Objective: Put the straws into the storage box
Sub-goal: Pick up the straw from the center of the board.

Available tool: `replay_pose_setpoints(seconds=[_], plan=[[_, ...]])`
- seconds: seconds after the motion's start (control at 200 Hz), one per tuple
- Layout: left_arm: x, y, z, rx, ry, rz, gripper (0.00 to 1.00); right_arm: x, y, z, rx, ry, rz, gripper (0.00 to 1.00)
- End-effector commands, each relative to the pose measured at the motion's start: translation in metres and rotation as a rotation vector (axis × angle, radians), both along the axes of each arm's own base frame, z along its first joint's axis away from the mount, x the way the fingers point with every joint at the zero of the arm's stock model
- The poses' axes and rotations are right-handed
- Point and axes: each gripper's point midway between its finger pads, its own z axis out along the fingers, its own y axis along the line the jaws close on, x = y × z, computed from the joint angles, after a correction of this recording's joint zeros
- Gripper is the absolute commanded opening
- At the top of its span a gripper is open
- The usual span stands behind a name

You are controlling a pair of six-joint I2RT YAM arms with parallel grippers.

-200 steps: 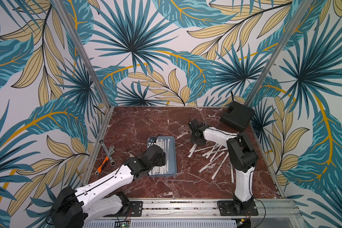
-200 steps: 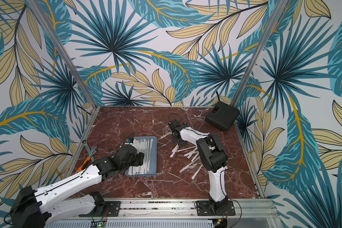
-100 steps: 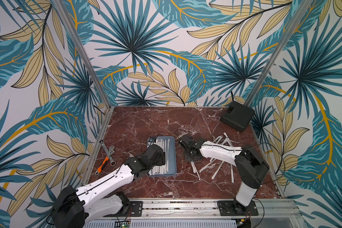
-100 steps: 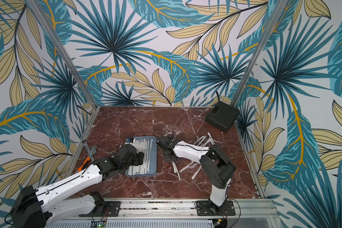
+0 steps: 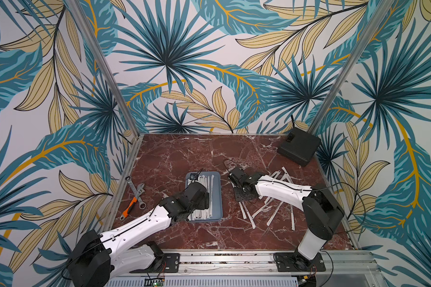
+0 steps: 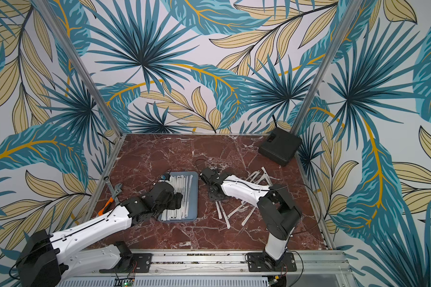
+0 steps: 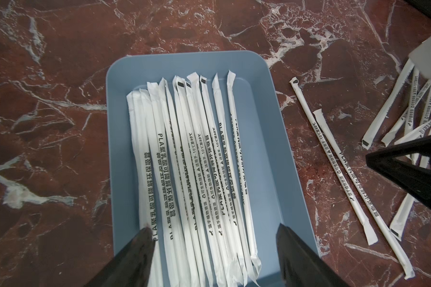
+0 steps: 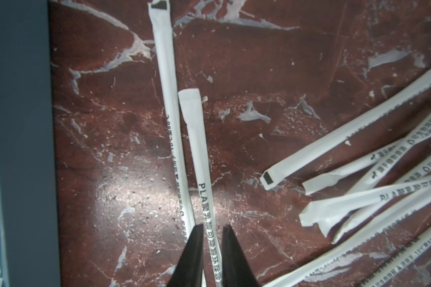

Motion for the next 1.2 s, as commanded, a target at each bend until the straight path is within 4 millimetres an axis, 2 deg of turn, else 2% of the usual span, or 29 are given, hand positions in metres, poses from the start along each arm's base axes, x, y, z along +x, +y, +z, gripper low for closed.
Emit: replay_pose_setpoints(seconds=[0.0,0.21,0.541,0.751,0.901,1.032,1.162,1.197], plan=[[0.002,-0.001,0.008,-0.018,-0.015,0.002,0.82,-0.006,0.008,-0.009,0.005,0.048,0.023,0.18],[0.003,-0.002,0.007,-0.017,-0.011,-0.001,0.82,-0.003,0.02,-0.017,0.015,0.063,0.037,0.19],[0.002,0.002,0.009,-0.013,-0.021,0.007,0.82,-0.001,0.018,-0.041,-0.041,0.094,0.034,0.2],[0.003,0.002,0.011,-0.016,-0.029,0.01,0.82,0.002,0.021,-0.045,-0.042,0.098,0.037,0.13],[0.004,0.003,0.015,-0.013,-0.037,0.013,0.82,0.007,0.033,-0.025,0.025,0.068,0.042,0.08],[0.004,0.011,0.018,-0.012,-0.054,0.035,0.82,0.008,0.047,0.008,0.114,0.029,0.032,0.08],[0.006,0.02,0.023,-0.026,-0.075,0.062,0.82,0.008,0.072,0.046,0.249,-0.017,0.004,0.08],[0.006,0.022,0.025,-0.03,-0.079,0.067,0.82,0.0,0.089,0.052,0.279,-0.02,0.025,0.08]])
